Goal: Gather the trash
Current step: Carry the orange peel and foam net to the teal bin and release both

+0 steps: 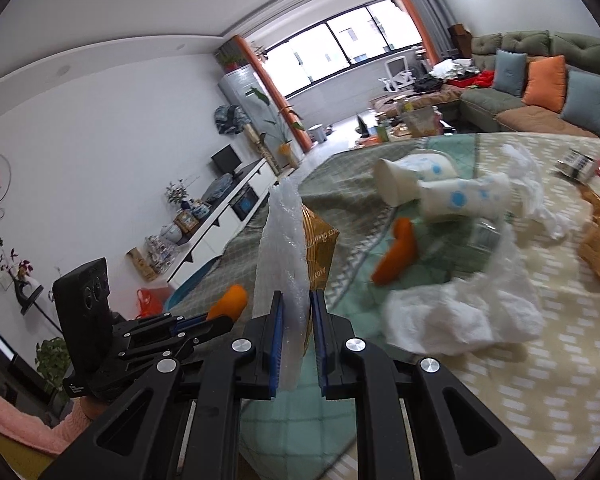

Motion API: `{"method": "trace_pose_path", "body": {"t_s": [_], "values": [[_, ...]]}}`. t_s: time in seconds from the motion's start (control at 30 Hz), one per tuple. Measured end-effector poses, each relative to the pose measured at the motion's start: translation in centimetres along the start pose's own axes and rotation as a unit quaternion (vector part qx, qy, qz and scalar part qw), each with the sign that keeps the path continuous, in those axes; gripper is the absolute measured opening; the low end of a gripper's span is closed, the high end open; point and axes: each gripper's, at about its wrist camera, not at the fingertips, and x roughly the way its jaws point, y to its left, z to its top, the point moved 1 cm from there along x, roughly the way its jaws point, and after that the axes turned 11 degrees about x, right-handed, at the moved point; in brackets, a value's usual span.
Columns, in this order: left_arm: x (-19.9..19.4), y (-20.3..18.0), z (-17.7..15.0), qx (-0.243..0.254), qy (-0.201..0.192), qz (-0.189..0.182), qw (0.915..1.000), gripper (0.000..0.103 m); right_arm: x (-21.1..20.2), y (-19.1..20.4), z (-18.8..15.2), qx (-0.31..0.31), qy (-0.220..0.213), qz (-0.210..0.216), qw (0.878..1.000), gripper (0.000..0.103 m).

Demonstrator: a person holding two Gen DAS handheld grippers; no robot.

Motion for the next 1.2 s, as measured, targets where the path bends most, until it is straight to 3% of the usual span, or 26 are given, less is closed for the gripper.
{"method": "trace_pose_path", "body": {"t_s": [0.4,0.77,1.2], "values": [[-4.8,4.3,0.0,-0.044,-0.033,0.064,0.9964,0.014,4.8,4.9,1.2,-0.049,0.033,0.058,0.997,0.014],[-8.3,10.2,-1.4,-0.092,-0.038,0.145,0.9843,0.014,10.7,8.9,2.2,-0.077,0.077,0.102,0.989,0.014],[-8.8,14.3,-2.9,-0.125,-0.023,0.181,0.9752,0.014,16.6,13.1,2.4,-0.092,0.117,0.119,0.982,0.014]]}}
